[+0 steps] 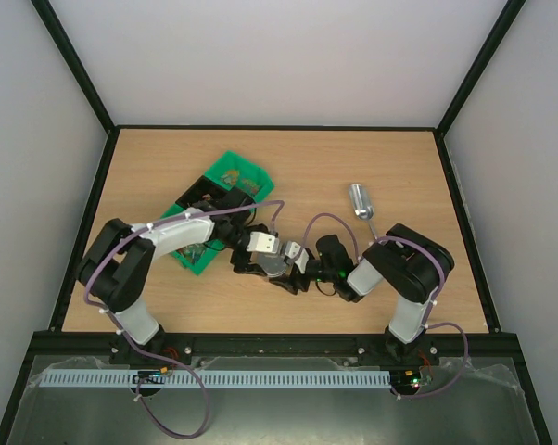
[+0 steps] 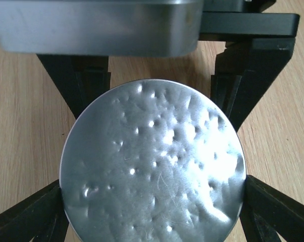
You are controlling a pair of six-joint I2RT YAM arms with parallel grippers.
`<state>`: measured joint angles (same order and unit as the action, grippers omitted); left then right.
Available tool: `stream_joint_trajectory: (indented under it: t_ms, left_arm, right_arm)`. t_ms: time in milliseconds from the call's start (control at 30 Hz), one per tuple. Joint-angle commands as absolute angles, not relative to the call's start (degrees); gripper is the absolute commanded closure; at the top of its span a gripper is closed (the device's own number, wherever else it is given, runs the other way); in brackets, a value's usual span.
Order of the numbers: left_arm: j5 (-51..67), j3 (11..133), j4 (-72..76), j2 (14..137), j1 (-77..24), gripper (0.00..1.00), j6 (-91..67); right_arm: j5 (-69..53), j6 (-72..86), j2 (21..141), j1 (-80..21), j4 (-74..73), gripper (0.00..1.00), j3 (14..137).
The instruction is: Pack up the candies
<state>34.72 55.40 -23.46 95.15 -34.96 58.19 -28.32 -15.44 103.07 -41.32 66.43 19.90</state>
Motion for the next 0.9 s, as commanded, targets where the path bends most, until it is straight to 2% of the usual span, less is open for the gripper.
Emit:
stream_joint_trajectory:
  t_ms: [0, 133, 300, 467, 667, 867]
  left_arm:
    - [34.01, 60.21, -30.24, 99.21, -33.48, 0.11, 69.55]
    - [36.08, 59.47, -28.46, 97.22, -31.75, 0.01, 61.74]
    - [36.3, 49.31, -15.86, 87.3, -30.7, 0.0, 41.16]
    - [27.31, 40.36, -3.38, 79.55, -34.45, 0.0, 29.47]
    - [19.42, 41.76, 1.57, 83.66, -36.95, 0.01, 21.0]
    - [19.65, 44.26, 2.82, 87.56, -37.61, 0.01, 21.38]
  right_arm:
    - [-34.88, -18.19, 102.89, -42.36, 63.46, 0.52, 19.48]
    - [-31.56, -15.74, 103.35, -42.36, 63.34, 0.52, 20.08]
    - [-25.13, -11.52, 104.34, -42.35, 63.61, 0.52, 20.9]
    - [-20.5, -8.48, 105.3, -42.36, 64.16, 0.52, 21.41]
    - [-16.91, -6.45, 106.95, -42.45, 64.45, 0.52, 22.53]
    - [-15.22, -5.71, 107.68, -42.54, 64.21, 0.52, 23.03]
